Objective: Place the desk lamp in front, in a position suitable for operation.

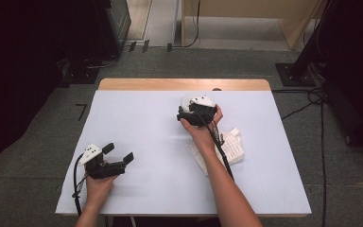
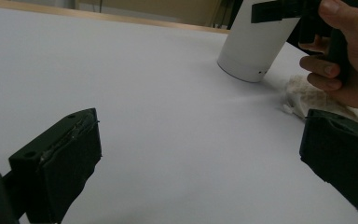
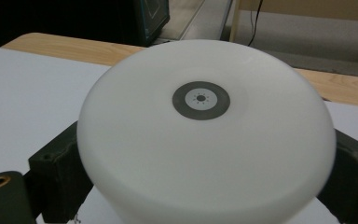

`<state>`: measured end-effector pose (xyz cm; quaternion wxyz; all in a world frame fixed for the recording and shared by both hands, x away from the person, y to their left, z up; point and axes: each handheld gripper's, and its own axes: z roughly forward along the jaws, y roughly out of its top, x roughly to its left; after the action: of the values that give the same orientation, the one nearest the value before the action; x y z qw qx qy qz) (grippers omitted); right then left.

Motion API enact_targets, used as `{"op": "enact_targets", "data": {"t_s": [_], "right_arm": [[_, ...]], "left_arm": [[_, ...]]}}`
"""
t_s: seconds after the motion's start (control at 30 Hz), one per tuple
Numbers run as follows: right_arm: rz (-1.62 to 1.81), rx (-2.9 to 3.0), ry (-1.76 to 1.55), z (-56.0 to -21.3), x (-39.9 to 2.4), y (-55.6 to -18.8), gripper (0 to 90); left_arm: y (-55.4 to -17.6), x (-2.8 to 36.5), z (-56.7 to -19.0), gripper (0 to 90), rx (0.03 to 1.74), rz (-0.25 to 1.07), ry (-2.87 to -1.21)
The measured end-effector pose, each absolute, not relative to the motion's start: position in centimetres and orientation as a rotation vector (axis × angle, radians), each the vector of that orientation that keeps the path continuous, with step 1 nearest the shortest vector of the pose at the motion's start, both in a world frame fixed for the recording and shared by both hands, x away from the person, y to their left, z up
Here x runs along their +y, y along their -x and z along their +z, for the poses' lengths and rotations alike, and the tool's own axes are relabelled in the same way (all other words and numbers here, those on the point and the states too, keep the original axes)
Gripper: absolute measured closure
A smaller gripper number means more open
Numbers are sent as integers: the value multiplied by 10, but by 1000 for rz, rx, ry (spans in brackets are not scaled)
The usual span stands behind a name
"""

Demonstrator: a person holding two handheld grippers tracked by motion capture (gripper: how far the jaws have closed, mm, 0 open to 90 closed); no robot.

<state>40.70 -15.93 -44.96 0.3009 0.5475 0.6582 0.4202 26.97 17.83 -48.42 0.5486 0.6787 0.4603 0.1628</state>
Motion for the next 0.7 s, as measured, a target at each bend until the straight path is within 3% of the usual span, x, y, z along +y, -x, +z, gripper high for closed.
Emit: {"op": "enact_targets", "data": {"t_s": [0.4, 0.7], "right_arm": [[1093, 1754, -1403, -449, -154, -404, 83], [1183, 1793, -1273, -428, -118, -363, 84]], "left_arm": [[-270, 178, -484, 0, 1088, 384, -1614], [-268, 176, -483, 0, 1064, 404, -1612]]}}
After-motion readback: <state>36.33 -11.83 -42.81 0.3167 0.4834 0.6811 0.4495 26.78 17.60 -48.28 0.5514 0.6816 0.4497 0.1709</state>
